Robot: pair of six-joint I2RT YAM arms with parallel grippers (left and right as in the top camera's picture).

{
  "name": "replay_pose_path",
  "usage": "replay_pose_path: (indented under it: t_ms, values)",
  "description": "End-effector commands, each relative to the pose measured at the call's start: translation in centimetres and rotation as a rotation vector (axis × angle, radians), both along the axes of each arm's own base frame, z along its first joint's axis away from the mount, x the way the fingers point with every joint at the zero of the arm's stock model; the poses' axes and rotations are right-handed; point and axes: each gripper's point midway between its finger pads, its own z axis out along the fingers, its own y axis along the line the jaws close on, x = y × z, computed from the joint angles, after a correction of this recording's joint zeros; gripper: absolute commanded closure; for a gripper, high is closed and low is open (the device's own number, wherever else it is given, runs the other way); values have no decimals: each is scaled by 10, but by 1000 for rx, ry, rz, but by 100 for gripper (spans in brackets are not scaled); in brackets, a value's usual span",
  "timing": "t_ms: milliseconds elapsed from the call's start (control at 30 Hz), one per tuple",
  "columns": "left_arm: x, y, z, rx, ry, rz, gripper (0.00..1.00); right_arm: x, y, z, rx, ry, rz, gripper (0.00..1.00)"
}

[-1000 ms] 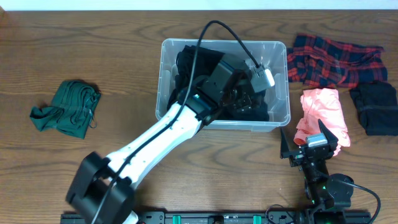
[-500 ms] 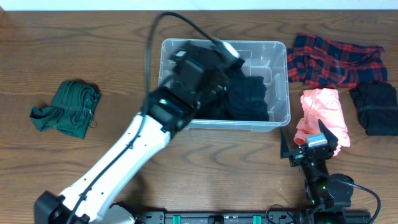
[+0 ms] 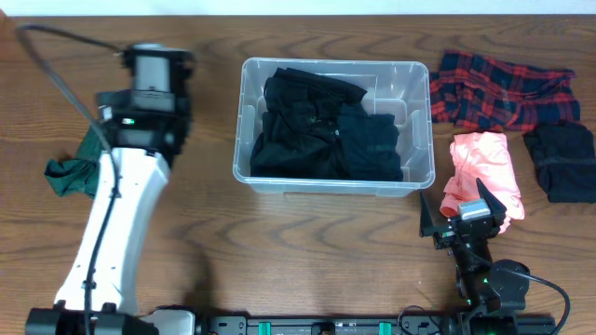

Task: Pack container
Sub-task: 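Reach the left gripper to the green folded garment and grasp it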

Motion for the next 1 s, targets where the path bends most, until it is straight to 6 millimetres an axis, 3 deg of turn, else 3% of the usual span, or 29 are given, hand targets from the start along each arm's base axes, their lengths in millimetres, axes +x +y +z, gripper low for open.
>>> replay_pose_path:
  t_ms: [0, 100, 400, 600, 767, 967]
  values:
    - [-4, 37, -9, -30, -20, 155, 2, 0, 0, 0, -12, -4, 1, 1]
    - [-3, 55, -27, -63, 26, 177, 2, 0, 0, 0, -12, -4, 1, 1]
    - [12, 95, -109, -148, 225, 117, 2, 0, 0, 0, -12, -4, 1, 1]
    - [35, 92, -150, -287, 242, -57, 2, 0, 0, 0, -12, -4, 1, 1]
    - [38, 101, -176, -269, 299, -108, 2, 0, 0, 0, -12, -4, 1, 1]
    - [41, 81, -220, -352, 379, -244, 2, 0, 0, 0, -12, -4, 1, 1]
